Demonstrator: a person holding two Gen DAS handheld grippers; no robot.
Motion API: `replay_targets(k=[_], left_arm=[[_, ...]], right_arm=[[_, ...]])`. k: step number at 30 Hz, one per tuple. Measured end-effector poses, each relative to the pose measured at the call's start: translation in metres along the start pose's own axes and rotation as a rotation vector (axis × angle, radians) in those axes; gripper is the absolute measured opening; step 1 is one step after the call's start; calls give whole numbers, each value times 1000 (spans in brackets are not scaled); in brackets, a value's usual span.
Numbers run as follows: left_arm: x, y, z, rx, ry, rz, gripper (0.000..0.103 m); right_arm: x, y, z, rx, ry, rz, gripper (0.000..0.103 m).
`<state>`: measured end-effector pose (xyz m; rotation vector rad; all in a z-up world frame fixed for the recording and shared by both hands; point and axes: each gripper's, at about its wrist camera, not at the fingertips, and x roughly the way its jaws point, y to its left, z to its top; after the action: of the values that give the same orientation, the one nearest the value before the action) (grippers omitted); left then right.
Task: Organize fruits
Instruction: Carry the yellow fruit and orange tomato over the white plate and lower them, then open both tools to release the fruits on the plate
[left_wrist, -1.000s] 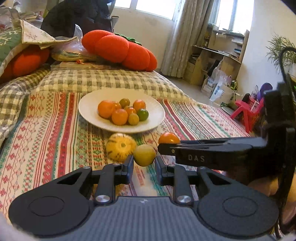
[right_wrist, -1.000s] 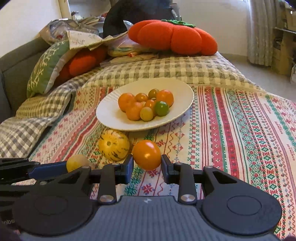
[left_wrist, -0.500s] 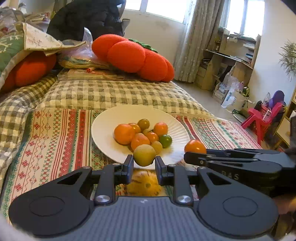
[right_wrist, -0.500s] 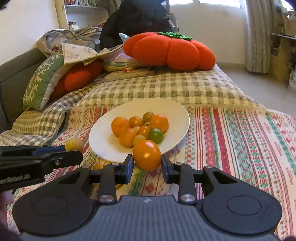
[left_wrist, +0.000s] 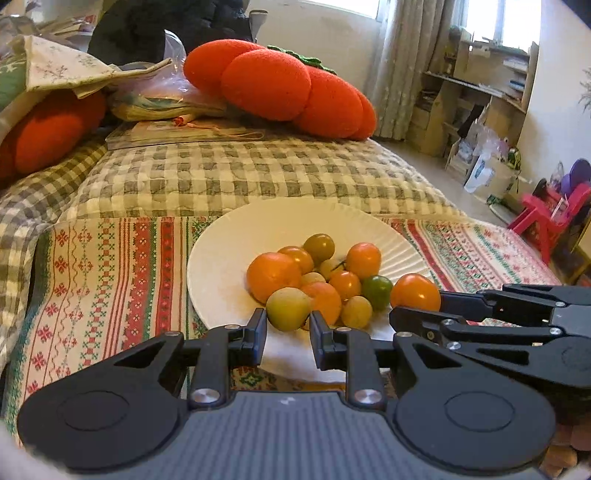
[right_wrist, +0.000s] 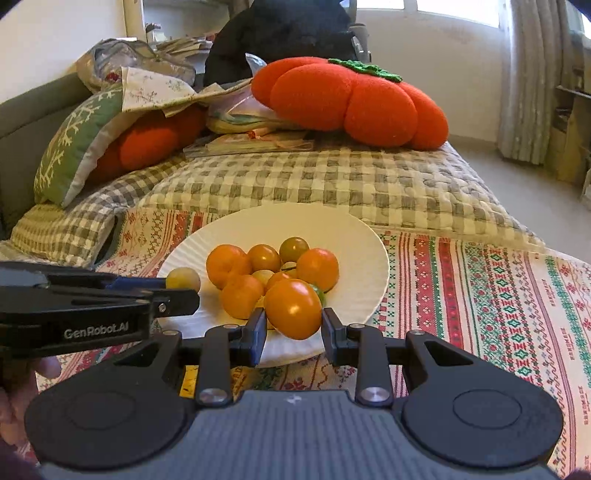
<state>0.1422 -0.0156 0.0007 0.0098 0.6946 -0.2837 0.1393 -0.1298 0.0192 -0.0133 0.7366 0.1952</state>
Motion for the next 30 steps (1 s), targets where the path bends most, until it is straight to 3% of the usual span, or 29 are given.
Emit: replay_targets(k=[27, 30], left_arm=[[14, 2, 2, 33, 24, 38, 9], [11, 1, 2, 36, 20, 42, 12]], right_arm=[[15, 3, 3, -47, 36, -30, 30], [11, 4, 3, -50, 23, -23, 40]])
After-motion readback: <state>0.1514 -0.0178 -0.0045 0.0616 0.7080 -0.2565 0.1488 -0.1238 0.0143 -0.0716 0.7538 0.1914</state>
